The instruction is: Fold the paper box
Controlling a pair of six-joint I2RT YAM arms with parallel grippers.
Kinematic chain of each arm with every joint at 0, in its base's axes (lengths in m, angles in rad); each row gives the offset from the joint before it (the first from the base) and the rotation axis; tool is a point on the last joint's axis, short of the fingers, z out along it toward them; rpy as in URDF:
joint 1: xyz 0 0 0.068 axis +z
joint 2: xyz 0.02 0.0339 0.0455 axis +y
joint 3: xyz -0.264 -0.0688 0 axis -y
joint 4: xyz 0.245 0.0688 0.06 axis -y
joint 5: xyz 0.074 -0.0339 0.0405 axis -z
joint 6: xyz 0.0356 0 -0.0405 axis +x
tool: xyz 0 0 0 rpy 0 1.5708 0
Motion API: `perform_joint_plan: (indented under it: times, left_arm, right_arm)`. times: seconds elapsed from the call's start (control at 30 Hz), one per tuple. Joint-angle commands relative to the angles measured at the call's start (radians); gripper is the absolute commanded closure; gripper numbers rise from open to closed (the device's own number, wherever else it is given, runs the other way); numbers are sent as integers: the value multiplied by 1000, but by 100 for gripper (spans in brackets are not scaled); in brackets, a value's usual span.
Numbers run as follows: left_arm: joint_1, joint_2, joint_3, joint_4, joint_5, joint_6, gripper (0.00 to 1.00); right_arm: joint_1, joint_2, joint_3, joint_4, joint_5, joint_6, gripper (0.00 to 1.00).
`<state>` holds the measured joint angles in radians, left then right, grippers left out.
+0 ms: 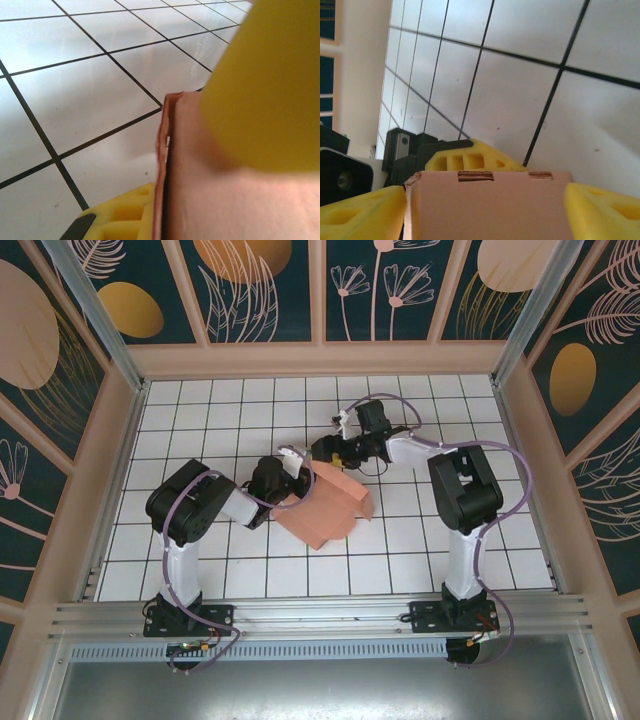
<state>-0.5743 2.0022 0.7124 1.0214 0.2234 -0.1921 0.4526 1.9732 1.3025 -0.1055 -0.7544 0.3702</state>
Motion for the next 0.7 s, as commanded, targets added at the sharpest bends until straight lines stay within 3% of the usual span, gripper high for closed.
perform_joint_plan:
  times: [0.0, 0.3, 0.5, 0.67]
  left_arm:
    - [8, -16, 16, 22, 6, -69, 100]
    - [16, -57, 65, -43, -38, -265, 100]
    - [57, -58, 95, 0, 20, -507, 100]
    - [95, -44, 94, 147, 112, -656, 100]
  right_arm:
    - [-48, -160, -34, 66, 102, 30, 15]
    - [-161, -537, -336, 308, 437, 106, 13]
    - [-246, -750, -587, 509, 452, 214, 14]
    - [-299, -854, -766, 683, 358, 318, 14]
